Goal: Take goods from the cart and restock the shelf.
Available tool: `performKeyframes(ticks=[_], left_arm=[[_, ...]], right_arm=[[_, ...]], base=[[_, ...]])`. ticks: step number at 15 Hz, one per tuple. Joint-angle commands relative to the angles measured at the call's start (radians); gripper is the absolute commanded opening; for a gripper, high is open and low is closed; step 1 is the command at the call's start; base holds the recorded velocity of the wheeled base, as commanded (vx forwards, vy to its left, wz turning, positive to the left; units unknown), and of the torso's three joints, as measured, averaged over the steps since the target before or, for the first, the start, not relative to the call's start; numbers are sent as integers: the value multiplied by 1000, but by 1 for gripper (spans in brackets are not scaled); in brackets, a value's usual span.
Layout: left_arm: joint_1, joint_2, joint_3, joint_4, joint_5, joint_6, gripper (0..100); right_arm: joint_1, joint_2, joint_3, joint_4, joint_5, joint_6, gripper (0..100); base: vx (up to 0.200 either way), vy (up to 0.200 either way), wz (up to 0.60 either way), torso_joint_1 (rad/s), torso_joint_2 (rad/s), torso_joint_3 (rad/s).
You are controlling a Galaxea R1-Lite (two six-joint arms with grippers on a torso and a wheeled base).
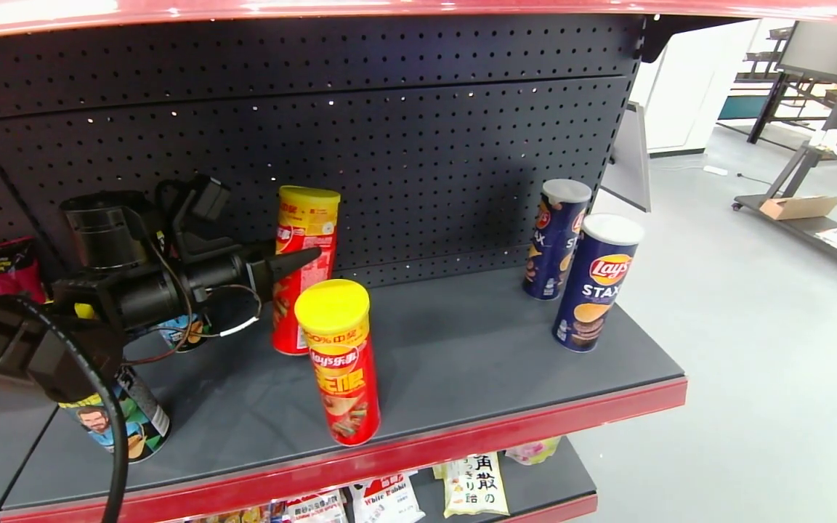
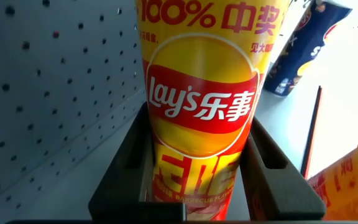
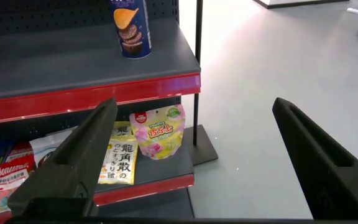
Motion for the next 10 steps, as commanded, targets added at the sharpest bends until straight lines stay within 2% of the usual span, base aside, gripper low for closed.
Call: performKeyframes(ticks=[1,10], left_arm=[[-1,-3,-9,0,0,0,0],[-29,116,-152,-1,-2,1,0]], right_arm=[[1,1,0,0,0,0,100],[1,1,0,0,0,0,100]], base=[[0,0,0,0,0,0],[0,0,0,0,0,0]])
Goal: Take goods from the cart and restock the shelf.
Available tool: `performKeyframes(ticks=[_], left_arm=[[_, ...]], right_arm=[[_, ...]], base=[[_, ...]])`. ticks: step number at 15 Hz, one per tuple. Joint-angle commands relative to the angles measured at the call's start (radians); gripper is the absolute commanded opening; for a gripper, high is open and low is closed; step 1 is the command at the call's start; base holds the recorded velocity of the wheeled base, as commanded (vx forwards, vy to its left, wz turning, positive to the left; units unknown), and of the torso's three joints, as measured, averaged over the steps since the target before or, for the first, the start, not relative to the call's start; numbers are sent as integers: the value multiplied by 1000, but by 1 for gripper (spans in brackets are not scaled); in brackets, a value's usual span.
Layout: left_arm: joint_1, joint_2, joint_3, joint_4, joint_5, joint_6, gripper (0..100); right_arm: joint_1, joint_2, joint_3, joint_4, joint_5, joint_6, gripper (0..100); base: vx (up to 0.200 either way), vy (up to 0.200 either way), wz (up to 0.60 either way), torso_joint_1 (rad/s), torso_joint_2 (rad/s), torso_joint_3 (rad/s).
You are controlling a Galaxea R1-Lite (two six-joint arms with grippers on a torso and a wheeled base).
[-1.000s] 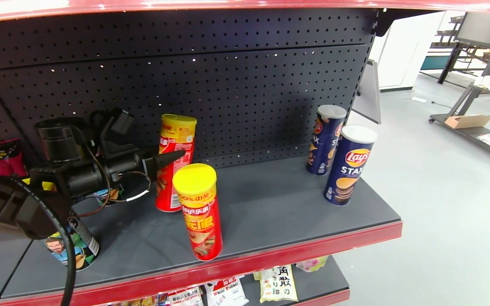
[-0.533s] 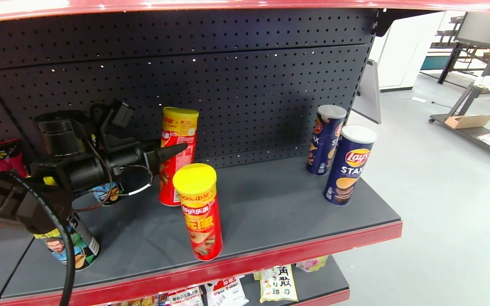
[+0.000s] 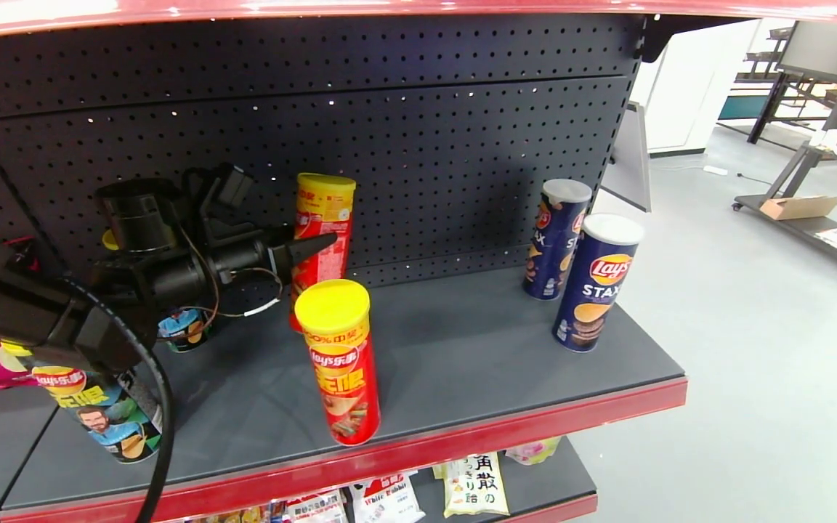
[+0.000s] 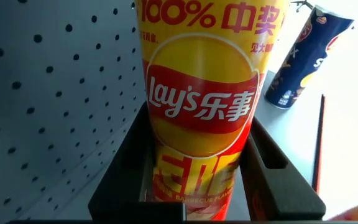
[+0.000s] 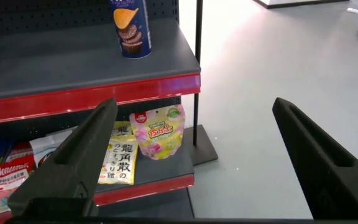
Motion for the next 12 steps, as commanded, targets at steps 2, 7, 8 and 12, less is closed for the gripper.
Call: performKeyframes(ticks=[2,7,8,12], left_arm=[[-8,43,-53,-1,-2,-1,0],[-28,97,-110,-1,0,-1,0],[-37,108,-125,-4,0,-4,0],[-54,174,-137,-74,-3,-14,0]], right_arm=[[1,1,0,0,0,0,100],[1,1,0,0,0,0,100],[1,1,0,0,0,0,100],[1,1,0,0,0,0,100]], base=[[0,0,0,0,0,0],[0,0,0,0,0,0],[0,0,0,0,0,0],[0,0,0,0,0,0]])
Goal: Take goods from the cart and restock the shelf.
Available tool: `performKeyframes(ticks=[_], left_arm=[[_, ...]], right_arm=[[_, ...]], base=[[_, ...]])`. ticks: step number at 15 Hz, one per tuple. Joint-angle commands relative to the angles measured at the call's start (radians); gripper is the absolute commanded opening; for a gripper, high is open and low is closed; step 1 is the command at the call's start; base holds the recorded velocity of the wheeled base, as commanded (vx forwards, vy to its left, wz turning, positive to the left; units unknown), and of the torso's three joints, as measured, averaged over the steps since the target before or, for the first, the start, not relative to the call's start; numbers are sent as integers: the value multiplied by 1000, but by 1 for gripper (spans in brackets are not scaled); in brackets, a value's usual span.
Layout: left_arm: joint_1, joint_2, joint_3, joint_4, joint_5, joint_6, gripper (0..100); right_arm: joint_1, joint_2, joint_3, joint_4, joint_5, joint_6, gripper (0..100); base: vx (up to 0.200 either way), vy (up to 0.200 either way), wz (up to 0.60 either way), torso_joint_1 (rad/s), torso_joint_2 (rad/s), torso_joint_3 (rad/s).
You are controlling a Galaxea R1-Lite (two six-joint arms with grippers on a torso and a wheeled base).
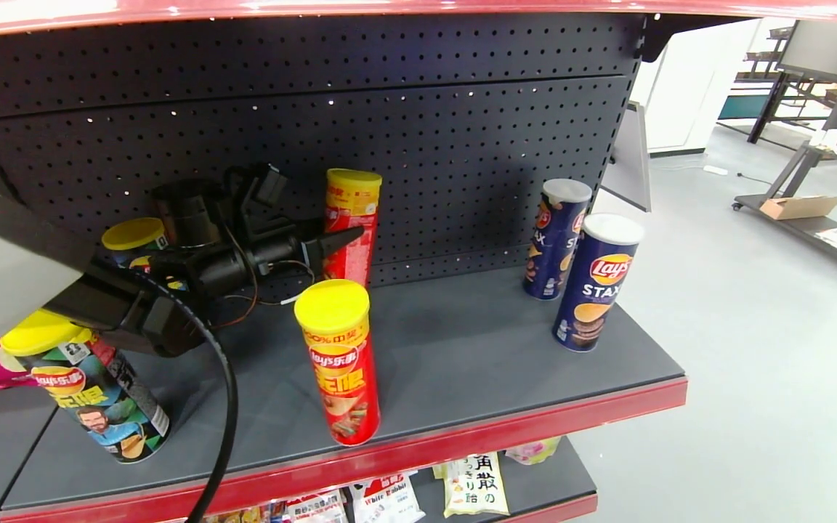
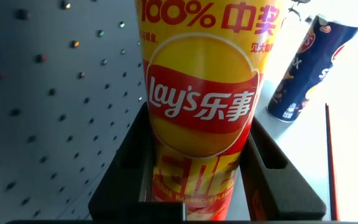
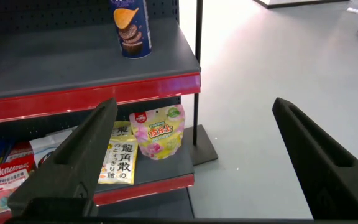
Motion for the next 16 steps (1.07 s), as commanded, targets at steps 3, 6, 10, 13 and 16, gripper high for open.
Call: performKeyframes(ticks=[3,6,10,13,16], left_arm=[[-3,60,-17,-13,-4,-3,0],[-3,89,-46,-13,-4,-3,0],[-15,126,-61,-13,-4,-3,0],[-27,151,-92,-11,-5,-8,0],[-30,163,-104,-11,-7,-22,0]], right_arm=[[0,1,0,0,0,0,100],[0,1,0,0,0,0,100],[0,1,0,0,0,0,100],[0,1,0,0,0,0,100],[0,1,0,0,0,0,100]], base=[[0,0,0,0,0,0],[0,0,0,0,0,0],[0,0,0,0,0,0],[0,0,0,0,0,0],[0,0,0,0,0,0]])
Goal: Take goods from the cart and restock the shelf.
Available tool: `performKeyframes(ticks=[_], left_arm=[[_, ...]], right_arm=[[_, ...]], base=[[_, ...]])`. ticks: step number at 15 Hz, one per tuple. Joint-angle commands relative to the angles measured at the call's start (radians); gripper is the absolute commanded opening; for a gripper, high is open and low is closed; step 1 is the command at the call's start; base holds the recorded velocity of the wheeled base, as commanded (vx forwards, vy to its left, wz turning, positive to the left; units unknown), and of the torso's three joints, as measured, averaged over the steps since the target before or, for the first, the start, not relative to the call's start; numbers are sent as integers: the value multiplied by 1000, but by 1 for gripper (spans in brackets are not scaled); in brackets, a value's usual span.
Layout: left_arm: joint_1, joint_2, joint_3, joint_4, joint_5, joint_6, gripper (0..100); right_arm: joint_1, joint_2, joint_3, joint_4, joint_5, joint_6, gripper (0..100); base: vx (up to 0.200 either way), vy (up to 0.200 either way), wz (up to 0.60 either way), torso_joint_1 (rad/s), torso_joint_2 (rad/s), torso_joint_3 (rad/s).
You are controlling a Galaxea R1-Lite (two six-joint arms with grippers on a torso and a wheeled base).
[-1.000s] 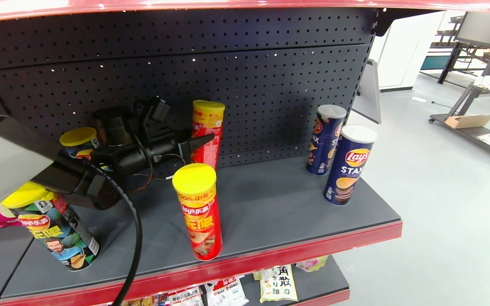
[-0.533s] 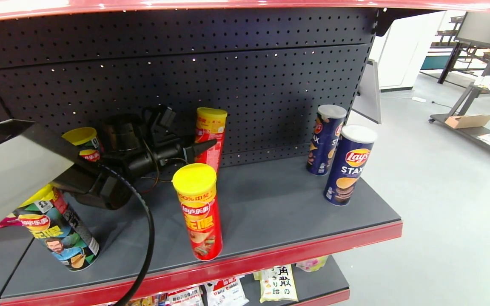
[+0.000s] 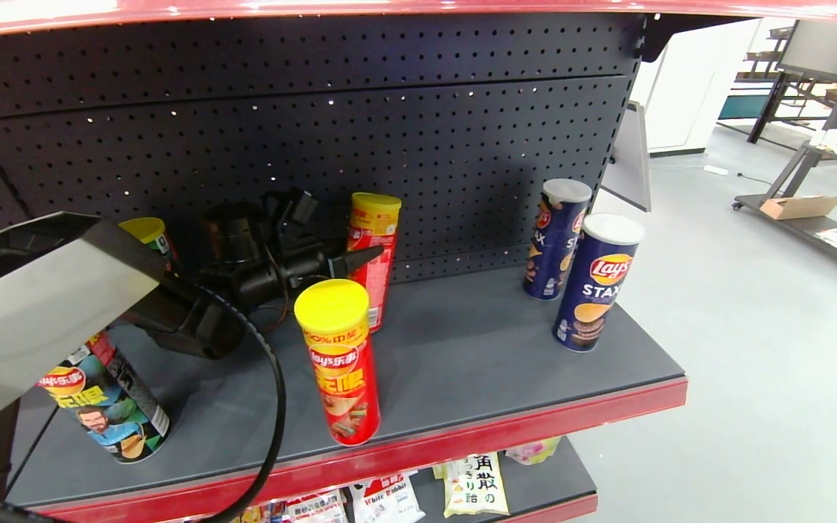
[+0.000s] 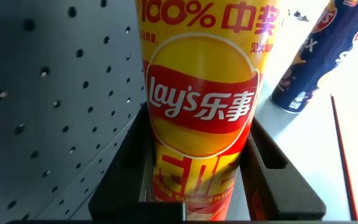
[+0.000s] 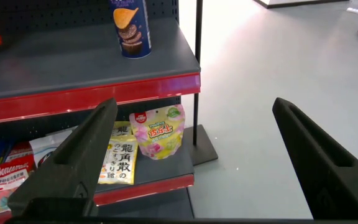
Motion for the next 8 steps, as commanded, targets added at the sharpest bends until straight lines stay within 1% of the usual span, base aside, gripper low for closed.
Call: performKeyframes(ticks=[1,6,8], left_arm=[[-2,12,-4,-1,0,-1,0],[0,23,-4,-1,-2,-1,0],[0,23,1,2,-22,1,0]], right_arm=[[1,1,0,0,0,0,100],[1,1,0,0,0,0,100],[1,1,0,0,0,0,100]], base=[[0,0,0,0,0,0],[0,0,0,0,0,0],[0,0,0,0,0,0]])
